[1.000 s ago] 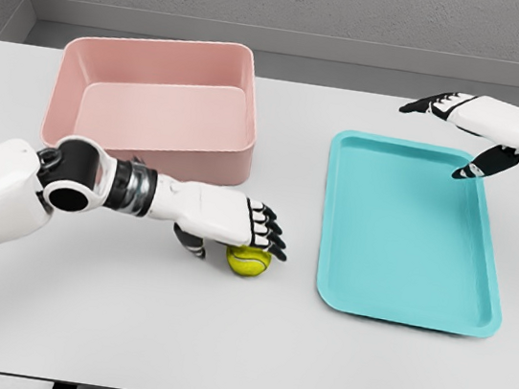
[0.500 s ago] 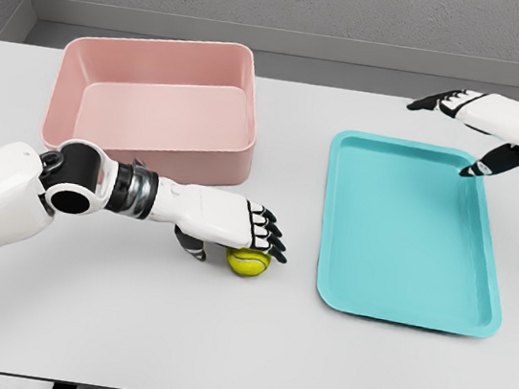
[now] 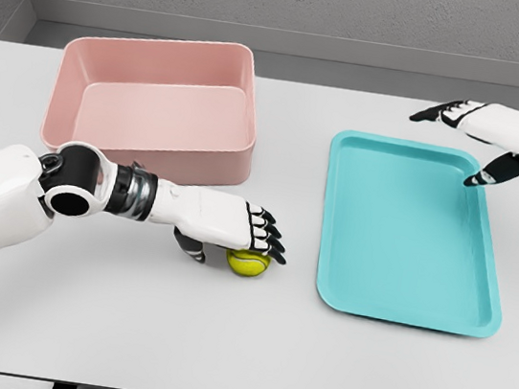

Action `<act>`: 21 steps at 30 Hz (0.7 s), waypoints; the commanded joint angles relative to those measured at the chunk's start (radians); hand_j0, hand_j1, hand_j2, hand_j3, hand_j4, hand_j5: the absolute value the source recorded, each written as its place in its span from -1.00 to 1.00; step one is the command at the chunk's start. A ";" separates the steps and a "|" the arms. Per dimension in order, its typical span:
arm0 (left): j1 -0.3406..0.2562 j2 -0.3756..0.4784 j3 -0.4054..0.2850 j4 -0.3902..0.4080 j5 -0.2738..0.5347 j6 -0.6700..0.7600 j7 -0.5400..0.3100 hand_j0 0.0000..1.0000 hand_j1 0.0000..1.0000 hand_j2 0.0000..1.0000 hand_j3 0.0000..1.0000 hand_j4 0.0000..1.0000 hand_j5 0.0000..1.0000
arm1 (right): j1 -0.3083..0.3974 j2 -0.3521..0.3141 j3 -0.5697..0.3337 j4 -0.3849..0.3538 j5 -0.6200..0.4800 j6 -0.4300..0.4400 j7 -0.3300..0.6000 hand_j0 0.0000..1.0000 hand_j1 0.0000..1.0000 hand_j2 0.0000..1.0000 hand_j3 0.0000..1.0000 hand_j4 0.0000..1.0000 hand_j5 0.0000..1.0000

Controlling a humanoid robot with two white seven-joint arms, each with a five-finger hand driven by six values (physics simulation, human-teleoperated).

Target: Put the tennis from the blue tray into the pink basket with both arms

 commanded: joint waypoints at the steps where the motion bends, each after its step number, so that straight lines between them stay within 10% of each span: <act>1: 0.000 0.000 0.001 0.000 0.006 0.002 0.000 1.00 1.00 1.00 1.00 1.00 1.00 | 0.000 -0.002 0.004 -0.009 -0.007 0.002 0.000 1.00 1.00 1.00 1.00 1.00 1.00; 8: 0.002 0.003 0.001 -0.003 0.009 0.002 0.000 0.35 0.35 0.35 0.35 0.35 0.35 | -0.003 -0.002 0.011 -0.012 -0.007 0.002 -0.003 1.00 1.00 1.00 1.00 1.00 1.00; 21: 0.006 0.012 0.006 -0.012 0.011 0.002 0.000 0.27 0.27 0.27 0.27 0.27 0.27 | -0.005 -0.003 0.019 -0.038 -0.007 0.002 -0.003 1.00 1.00 1.00 1.00 1.00 1.00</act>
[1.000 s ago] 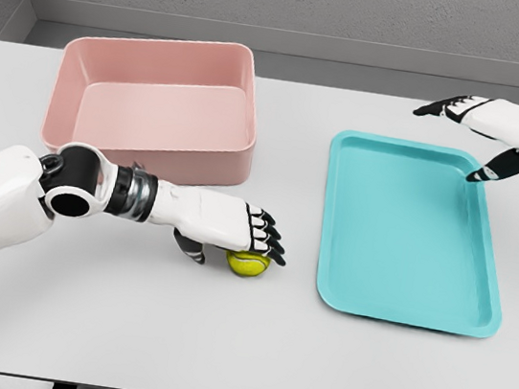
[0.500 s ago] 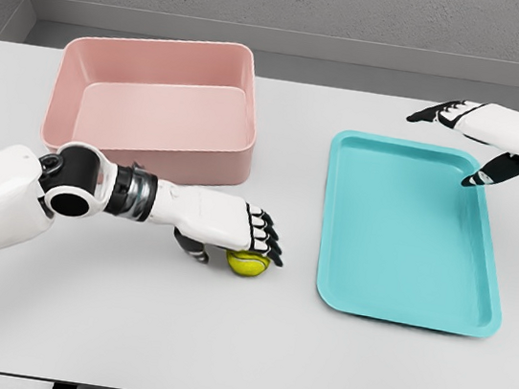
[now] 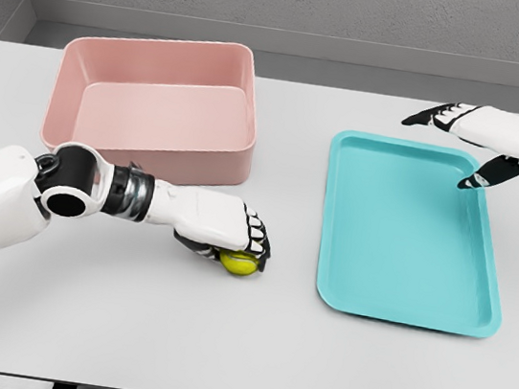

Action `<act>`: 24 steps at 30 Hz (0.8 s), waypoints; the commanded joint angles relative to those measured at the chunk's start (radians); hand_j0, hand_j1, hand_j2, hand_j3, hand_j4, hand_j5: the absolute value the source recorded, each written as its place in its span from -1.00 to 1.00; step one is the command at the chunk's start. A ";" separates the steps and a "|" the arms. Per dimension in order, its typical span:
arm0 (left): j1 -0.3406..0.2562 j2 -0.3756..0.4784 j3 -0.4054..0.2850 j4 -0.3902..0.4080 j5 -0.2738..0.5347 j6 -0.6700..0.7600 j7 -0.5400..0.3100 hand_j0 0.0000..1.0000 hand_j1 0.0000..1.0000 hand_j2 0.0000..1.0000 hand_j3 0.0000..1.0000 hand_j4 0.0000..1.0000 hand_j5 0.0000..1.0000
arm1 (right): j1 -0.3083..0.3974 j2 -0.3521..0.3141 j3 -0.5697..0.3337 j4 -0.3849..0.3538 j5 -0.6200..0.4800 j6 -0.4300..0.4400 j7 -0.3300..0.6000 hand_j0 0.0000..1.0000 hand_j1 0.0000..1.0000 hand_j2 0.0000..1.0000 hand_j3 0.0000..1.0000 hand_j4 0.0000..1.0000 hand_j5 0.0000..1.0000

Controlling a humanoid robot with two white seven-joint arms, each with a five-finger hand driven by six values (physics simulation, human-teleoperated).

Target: Put the tennis from the blue tray into the pink basket with both arms

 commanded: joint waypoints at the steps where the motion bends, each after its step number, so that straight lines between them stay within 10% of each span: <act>1: 0.000 0.002 0.001 0.000 0.007 0.002 0.000 0.27 0.27 0.27 0.27 0.27 0.27 | 0.000 -0.002 -0.001 -0.013 -0.007 0.002 0.000 1.00 1.00 1.00 1.00 1.00 1.00; 24: 0.006 0.077 0.109 -0.085 0.053 0.002 -0.002 0.22 0.22 0.22 0.22 0.22 0.22 | -0.021 -0.021 -0.001 -0.029 -0.010 0.002 0.000 1.00 1.00 1.00 1.00 1.00 1.00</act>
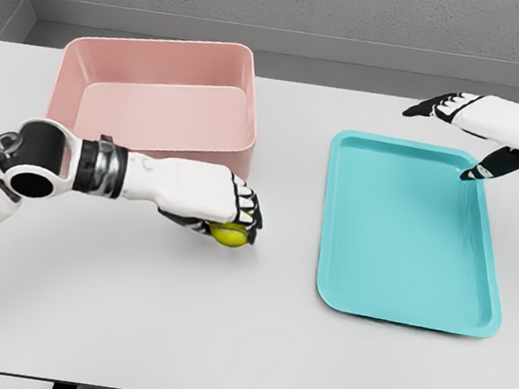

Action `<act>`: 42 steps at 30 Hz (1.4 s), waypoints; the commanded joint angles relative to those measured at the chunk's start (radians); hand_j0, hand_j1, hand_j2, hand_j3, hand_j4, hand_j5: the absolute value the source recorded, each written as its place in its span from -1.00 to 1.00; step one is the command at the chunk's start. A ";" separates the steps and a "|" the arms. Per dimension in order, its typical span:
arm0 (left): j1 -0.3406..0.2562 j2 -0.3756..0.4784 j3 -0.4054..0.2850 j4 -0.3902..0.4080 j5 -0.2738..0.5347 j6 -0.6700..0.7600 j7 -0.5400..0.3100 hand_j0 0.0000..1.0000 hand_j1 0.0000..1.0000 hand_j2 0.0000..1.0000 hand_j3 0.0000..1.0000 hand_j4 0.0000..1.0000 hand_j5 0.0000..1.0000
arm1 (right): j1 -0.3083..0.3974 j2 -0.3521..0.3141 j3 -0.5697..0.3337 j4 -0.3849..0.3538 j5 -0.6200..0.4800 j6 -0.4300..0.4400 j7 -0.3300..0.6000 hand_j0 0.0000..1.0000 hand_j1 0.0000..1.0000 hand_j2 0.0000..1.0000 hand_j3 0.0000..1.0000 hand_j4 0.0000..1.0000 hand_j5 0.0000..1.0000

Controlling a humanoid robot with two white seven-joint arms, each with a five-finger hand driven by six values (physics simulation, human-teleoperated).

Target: Put the tennis from the blue tray into the pink basket with both arms

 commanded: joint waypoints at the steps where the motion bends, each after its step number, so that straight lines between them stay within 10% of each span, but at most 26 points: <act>1: 0.000 0.005 0.006 -0.002 0.012 0.003 0.001 0.22 0.22 0.22 0.22 0.22 0.22 | 0.000 -0.006 -0.002 -0.003 -0.007 0.002 0.000 1.00 1.00 1.00 1.00 1.00 1.00; 42: -0.035 0.075 0.109 0.029 0.041 0.003 -0.001 0.18 0.18 0.18 0.18 0.18 0.18 | 0.000 -0.048 -0.005 -0.066 -0.012 0.002 -0.005 1.00 1.00 1.00 1.00 1.00 1.00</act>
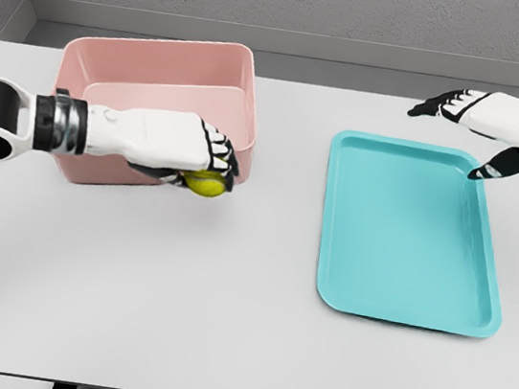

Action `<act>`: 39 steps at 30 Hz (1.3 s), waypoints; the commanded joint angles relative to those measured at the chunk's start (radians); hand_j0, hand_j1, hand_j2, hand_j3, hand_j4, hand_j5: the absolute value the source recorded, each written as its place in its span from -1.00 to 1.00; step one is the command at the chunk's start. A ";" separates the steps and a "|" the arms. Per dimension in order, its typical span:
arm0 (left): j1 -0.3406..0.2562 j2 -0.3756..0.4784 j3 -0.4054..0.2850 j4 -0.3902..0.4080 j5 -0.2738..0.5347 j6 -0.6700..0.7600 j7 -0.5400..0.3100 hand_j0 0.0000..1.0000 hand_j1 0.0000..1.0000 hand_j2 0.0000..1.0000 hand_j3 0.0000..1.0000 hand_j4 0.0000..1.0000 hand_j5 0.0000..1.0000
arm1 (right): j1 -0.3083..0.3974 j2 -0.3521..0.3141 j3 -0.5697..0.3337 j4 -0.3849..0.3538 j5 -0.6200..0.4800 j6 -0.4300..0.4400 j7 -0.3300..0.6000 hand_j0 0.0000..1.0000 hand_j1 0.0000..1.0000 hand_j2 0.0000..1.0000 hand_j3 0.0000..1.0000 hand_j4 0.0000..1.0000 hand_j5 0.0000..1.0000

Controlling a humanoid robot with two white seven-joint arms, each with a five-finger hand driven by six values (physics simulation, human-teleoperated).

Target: Put the tennis from the blue tray into the pink basket with both arms

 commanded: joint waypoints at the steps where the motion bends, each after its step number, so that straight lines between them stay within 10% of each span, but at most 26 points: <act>1: -0.002 0.018 0.010 0.013 0.011 0.003 0.000 0.18 0.18 0.18 0.18 0.18 0.18 | -0.002 -0.002 -0.001 -0.006 -0.007 0.002 -0.001 1.00 1.00 1.00 1.00 1.00 1.00; 39: -0.137 -0.062 0.084 0.473 -0.027 0.003 0.002 0.15 0.15 0.15 0.15 0.15 0.15 | -0.009 -0.004 -0.004 -0.024 -0.010 0.002 -0.002 1.00 1.00 1.00 1.00 1.00 1.00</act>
